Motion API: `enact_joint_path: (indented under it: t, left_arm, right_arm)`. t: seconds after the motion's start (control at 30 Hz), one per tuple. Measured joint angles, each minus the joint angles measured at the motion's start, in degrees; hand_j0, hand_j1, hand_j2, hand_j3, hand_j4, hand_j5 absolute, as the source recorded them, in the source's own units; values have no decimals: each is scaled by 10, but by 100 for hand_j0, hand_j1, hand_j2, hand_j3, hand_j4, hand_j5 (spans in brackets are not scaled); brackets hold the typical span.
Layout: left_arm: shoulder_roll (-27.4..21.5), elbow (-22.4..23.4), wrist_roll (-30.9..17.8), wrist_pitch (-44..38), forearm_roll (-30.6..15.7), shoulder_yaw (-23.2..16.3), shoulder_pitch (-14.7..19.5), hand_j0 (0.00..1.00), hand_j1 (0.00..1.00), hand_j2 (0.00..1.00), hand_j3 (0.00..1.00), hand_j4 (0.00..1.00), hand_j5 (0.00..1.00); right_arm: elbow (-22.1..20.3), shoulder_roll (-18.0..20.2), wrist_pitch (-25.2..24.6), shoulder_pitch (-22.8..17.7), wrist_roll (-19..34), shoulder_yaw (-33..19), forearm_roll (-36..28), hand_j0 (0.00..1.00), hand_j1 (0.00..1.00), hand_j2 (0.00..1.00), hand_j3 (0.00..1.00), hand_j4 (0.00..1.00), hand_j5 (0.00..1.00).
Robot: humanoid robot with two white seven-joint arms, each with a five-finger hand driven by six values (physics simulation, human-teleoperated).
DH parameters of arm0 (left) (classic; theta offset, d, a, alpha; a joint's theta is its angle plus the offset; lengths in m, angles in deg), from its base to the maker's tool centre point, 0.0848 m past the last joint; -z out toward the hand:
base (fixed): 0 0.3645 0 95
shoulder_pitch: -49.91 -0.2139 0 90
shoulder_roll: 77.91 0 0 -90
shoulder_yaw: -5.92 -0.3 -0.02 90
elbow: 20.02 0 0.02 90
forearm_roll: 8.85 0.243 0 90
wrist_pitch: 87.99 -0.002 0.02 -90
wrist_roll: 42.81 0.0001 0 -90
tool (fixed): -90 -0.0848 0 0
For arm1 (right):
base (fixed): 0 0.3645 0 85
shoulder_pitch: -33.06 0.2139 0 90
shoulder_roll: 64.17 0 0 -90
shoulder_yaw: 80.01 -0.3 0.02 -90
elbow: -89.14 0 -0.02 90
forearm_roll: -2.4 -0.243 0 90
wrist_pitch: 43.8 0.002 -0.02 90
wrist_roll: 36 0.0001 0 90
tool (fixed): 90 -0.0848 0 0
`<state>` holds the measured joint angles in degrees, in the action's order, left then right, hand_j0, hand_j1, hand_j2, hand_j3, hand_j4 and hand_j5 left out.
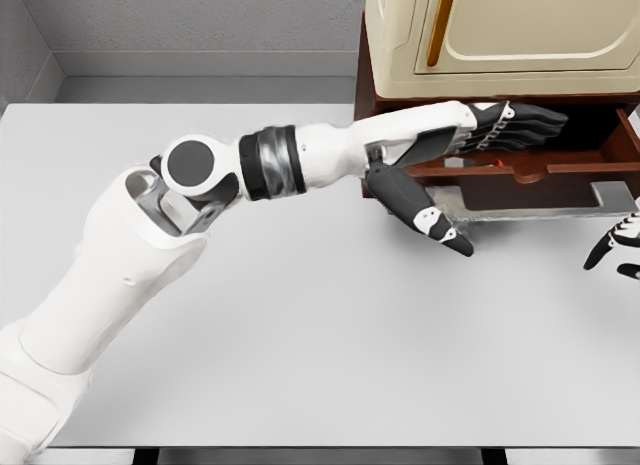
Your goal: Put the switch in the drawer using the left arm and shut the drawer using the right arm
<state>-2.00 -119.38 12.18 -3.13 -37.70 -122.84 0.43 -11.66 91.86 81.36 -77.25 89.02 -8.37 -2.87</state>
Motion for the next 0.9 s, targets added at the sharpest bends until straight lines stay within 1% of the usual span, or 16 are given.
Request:
enact_joint_path:
  t: [0.1,0.13,0.17,0.2,0.23,0.27,0.33,0.4,0.47,0.53,0.57,0.6,0.67,0.77,0.87,0.9]
  left_arm:
    - [-106,-10,0,180,2,7,-76,100,100,100,100,100,100]
    - [-140,-12,0,239,-1,15,-108,100,100,100,100,100,100]
    - [-169,-13,0,285,0,30,-158,100,100,100,100,100,100]
    - [-195,-14,0,318,0,55,-214,100,100,100,100,100,100]
    - [-218,-14,3,343,4,82,-254,100,100,100,100,100,100]
    - [-239,-15,13,360,3,106,-265,100,100,100,100,100,100]
    - [-272,-14,43,380,3,134,-279,100,100,100,100,100,100]
    - [-293,2,62,391,3,149,-290,100,100,100,100,100,100]
    - [-302,51,71,397,4,160,-290,100,100,100,100,100,100]
    - [-305,121,75,399,5,173,-291,100,100,100,100,100,100]
    - [-307,153,76,400,5,177,-289,100,100,100,100,100,100]
    - [-309,180,77,401,6,180,-289,100,100,100,100,100,100]
    - [-312,217,78,401,6,185,-290,100,100,100,100,100,100]
    - [-314,245,77,402,7,188,-292,100,100,100,100,100,100]
    - [-315,257,76,402,7,189,-294,100,100,100,100,100,100]
    - [-315,259,76,402,7,189,-294,100,100,100,100,100,100]
  right_arm:
    - [0,7,0,10,0,4,0,53,53,53,53,53,53]
    - [0,8,0,13,0,5,-1,54,54,54,54,54,54]
    - [0,9,0,17,0,5,-1,54,54,54,54,54,54]
    - [0,9,0,17,0,6,-1,54,54,54,54,54,54]
    - [0,10,0,18,0,6,-1,54,54,54,54,54,54]
    - [1,10,0,18,0,7,-1,54,54,54,54,54,54]
    - [1,11,0,18,0,10,0,54,54,54,54,54,54]
    - [1,11,0,22,0,13,0,54,54,54,54,54,54]
    - [1,11,0,26,0,15,0,54,54,54,54,54,54]
    - [2,11,0,33,0,19,0,54,54,54,54,54,54]
    - [2,11,0,47,0,24,0,54,54,54,54,54,54]
    - [2,11,0,63,0,33,1,54,54,54,54,54,54]
    - [4,11,0,75,0,51,2,54,54,54,54,54,54]
    - [5,11,-3,76,-1,69,0,54,54,54,54,54,54]
    - [8,11,-2,78,1,78,5,55,55,55,55,55,55]
    - [9,11,-1,90,1,82,7,56,56,56,56,56,56]
